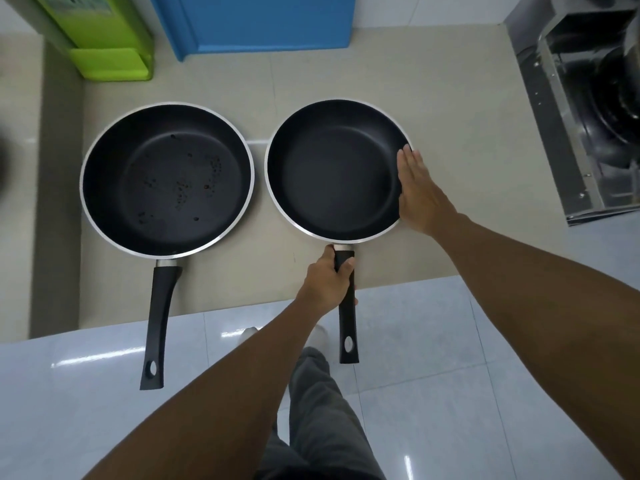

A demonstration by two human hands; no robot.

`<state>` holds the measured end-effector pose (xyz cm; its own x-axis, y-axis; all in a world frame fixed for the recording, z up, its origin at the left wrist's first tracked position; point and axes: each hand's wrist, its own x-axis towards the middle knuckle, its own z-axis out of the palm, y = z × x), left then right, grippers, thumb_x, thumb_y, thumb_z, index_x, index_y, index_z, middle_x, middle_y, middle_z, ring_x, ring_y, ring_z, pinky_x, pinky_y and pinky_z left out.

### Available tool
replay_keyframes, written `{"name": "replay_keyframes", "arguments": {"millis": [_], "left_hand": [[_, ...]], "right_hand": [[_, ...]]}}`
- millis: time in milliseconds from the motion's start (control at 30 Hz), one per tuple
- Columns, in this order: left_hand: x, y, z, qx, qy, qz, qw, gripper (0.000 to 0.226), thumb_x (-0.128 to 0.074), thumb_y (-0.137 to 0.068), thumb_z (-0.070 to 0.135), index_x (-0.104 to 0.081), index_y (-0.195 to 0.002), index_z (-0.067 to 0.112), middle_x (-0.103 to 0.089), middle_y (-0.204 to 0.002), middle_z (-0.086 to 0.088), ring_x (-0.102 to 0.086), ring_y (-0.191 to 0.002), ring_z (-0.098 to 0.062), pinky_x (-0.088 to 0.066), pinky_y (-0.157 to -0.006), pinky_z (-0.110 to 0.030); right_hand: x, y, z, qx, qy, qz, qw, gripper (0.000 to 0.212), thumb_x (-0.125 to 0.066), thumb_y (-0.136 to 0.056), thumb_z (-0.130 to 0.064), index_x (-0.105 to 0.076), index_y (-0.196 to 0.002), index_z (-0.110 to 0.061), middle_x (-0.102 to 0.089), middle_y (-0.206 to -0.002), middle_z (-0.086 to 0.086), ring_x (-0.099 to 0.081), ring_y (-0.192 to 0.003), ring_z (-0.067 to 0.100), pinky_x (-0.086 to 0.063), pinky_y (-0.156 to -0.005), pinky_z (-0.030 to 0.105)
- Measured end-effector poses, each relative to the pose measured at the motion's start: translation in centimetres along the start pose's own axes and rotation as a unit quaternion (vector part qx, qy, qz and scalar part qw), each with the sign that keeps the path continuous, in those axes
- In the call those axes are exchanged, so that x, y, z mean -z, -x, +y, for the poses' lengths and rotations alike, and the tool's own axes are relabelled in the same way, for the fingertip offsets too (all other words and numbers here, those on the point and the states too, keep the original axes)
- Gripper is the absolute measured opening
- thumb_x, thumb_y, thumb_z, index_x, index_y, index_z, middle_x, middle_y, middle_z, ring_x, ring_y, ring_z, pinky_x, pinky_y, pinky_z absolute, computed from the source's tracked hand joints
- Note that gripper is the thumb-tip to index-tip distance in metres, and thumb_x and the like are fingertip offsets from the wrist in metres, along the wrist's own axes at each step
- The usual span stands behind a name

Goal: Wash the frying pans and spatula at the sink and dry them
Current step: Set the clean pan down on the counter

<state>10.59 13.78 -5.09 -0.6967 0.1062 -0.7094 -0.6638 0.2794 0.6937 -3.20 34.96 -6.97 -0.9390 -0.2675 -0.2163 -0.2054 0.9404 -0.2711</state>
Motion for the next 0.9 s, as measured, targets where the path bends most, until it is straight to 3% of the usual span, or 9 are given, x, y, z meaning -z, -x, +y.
{"name": "replay_keyframes", "arguments": {"millis": [67, 167, 267, 367, 433, 600, 733, 900], "left_hand": [[-0.2, -0.2, 0.3, 0.015, -0.009, -0.002, 1.000, 0.018, -0.051, -0.108, 0.030, -0.046, -0.120, 0.017, -0.067, -0.106, -0.014, -0.072, -0.075, -0.026, -0.065, -0.064, -0.031], [-0.1, -0.4, 0.2, 0.014, -0.061, 0.007, 0.998, 0.024, -0.051, -0.107, 0.036, -0.049, -0.122, 0.017, -0.068, -0.108, -0.011, -0.074, -0.089, -0.034, -0.065, -0.081, -0.046], [0.7, 0.2, 0.6, -0.021, -0.186, 0.050, 0.981, 0.033, -0.046, -0.108, 0.039, -0.057, -0.124, 0.011, -0.068, -0.104, -0.010, -0.071, -0.091, -0.032, -0.061, -0.087, -0.044], [2.6, 1.1, 1.8, -0.080, -0.261, 0.118, 0.955, 0.030, -0.046, -0.107, 0.032, -0.065, -0.114, 0.011, -0.069, -0.105, -0.012, -0.066, -0.086, -0.029, -0.057, -0.083, -0.042], [4.3, 1.9, 2.8, -0.107, -0.313, 0.137, 0.934, 0.027, -0.046, -0.106, 0.029, -0.066, -0.117, 0.015, -0.069, -0.110, -0.009, -0.062, -0.088, -0.028, -0.055, -0.082, -0.039], [10.7, 4.5, 5.0, -0.130, -0.419, 0.166, 0.883, 0.034, -0.045, -0.105, 0.028, -0.061, -0.134, 0.020, -0.065, -0.133, -0.007, -0.063, -0.116, -0.034, -0.052, -0.095, -0.045], [17.5, 7.0, 5.5, -0.134, -0.462, 0.193, 0.855, 0.035, -0.043, -0.104, 0.026, -0.061, -0.132, 0.015, -0.060, -0.139, -0.009, -0.059, -0.124, -0.036, -0.048, -0.100, -0.047], [26.6, 11.1, 4.9, -0.184, -0.514, 0.217, 0.809, 0.044, -0.039, -0.108, 0.023, -0.050, -0.146, 0.006, -0.048, -0.156, -0.014, -0.040, -0.147, -0.031, -0.032, -0.116, -0.044]], "right_hand": [[0.1, -0.1, 0.1, 0.000, 0.015, -0.003, 1.000, 0.071, -0.037, -0.097, 0.003, -0.004, -0.159, 0.000, 0.001, -0.169, 0.015, 0.003, -0.156, 0.031, -0.017, -0.125, 0.040], [0.2, -0.1, 0.0, 0.008, 0.048, -0.016, 0.999, 0.070, -0.038, -0.098, 0.000, -0.004, -0.159, 0.002, 0.000, -0.168, 0.018, 0.003, -0.155, 0.034, -0.014, -0.126, 0.042], [0.8, 0.1, -0.4, 0.035, 0.108, -0.005, 0.993, 0.066, -0.040, -0.102, -0.012, -0.008, -0.158, 0.003, -0.007, -0.167, 0.022, -0.005, -0.155, 0.038, -0.017, -0.124, 0.050], [1.8, 0.6, -2.7, 0.101, 0.145, 0.022, 0.984, 0.065, -0.043, -0.100, -0.011, -0.016, -0.157, 0.004, -0.016, -0.165, 0.022, -0.013, -0.154, 0.038, -0.017, -0.125, 0.048], [2.3, 1.2, -5.2, 0.130, 0.152, 0.029, 0.979, 0.066, -0.044, -0.098, -0.010, -0.018, -0.157, 0.003, -0.017, -0.165, 0.021, -0.015, -0.154, 0.036, -0.015, -0.125, 0.046], [4.2, 2.2, -12.3, 0.153, 0.146, 0.025, 0.977, 0.068, -0.044, -0.097, -0.008, -0.015, -0.158, 0.001, -0.014, -0.167, 0.018, -0.010, -0.155, 0.033, -0.011, -0.126, 0.045], [5.9, 2.6, -18.9, 0.177, 0.145, 0.040, 0.973, 0.069, -0.040, -0.095, -0.004, -0.014, -0.158, 0.001, -0.013, -0.167, 0.017, -0.008, -0.155, 0.033, -0.008, -0.126, 0.044], [6.5, 2.6, -29.2, 0.178, 0.106, 0.033, 0.978, 0.066, -0.033, -0.099, -0.002, -0.006, -0.159, -0.001, -0.004, -0.169, 0.014, 0.000, -0.156, 0.029, -0.002, -0.126, 0.037]]}}
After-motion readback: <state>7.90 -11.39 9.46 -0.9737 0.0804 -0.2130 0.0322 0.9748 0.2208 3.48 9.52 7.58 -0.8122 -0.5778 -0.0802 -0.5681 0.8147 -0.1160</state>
